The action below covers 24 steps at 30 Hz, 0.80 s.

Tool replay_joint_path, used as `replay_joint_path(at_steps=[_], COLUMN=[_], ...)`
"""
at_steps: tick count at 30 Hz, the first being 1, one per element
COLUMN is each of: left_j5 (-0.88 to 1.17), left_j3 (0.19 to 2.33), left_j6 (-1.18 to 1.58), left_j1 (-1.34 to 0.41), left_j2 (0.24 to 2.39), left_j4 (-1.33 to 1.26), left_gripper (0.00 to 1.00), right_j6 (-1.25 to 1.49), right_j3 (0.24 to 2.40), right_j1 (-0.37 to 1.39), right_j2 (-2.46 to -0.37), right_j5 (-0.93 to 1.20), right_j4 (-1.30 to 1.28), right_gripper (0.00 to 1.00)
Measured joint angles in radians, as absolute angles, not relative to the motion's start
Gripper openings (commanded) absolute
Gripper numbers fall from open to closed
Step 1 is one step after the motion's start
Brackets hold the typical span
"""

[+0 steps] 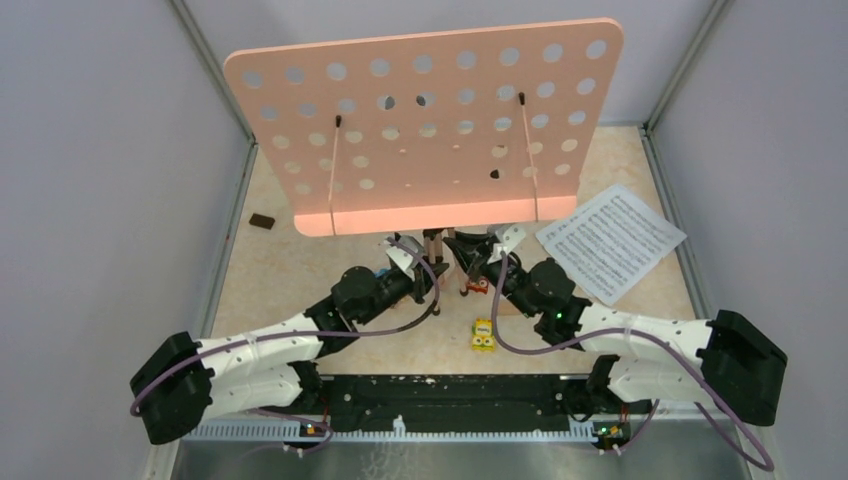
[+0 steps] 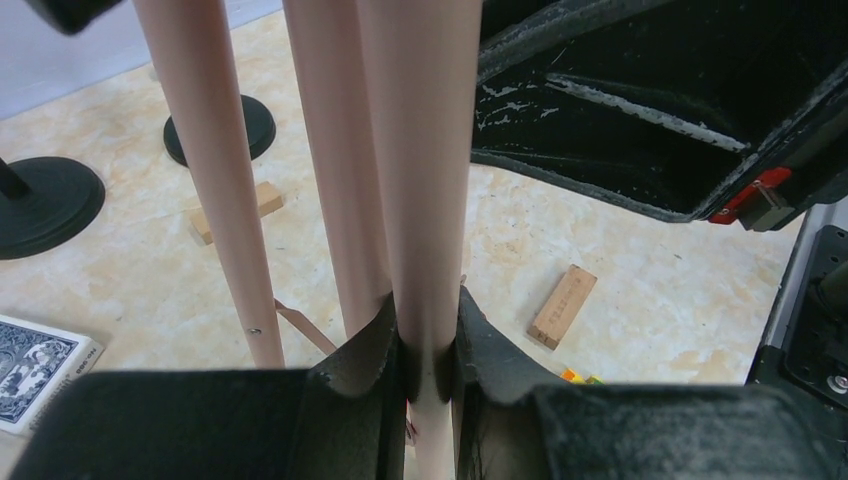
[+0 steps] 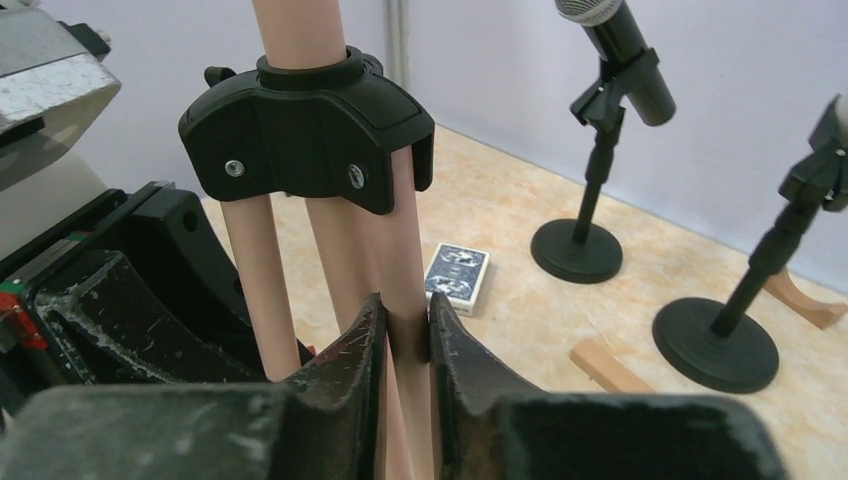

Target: Pack up the instrument practice props

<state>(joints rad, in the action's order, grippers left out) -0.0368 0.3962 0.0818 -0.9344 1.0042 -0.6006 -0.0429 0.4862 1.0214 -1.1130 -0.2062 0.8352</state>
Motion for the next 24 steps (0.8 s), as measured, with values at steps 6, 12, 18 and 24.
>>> replay_joint_path(at_steps=[6,12,18,24], left_j5=[-0.047,-0.061,-0.061,-0.06], left_j3=[0.426,0.436,0.436,0.424], left_j6=[0.081,0.085,0.088,0.104], left_j1=[-0.94,-0.941,-0.941,-0.944], left_j2=[1.073,1.1,1.102,1.089], left_j4=[-0.636,-0.659,-0.664,-0.653], left_gripper=[0.0,0.0,0.13,0.48], right_j6=[-0.032,-0.027,0.018,0.065], right_j3=[0.484,0.452,0.45,0.477], right_j1=[1.022,1.025,1.025,1.025], right_j2=[-1.077,-0.969,-0.932,-0.997], right_j5=[-0.278,-0.292,-0.28,-0.26], right_j4=[0.741,0.647,0.649,0.684], right_gripper=[0.44,0.69,0.74,0.78])
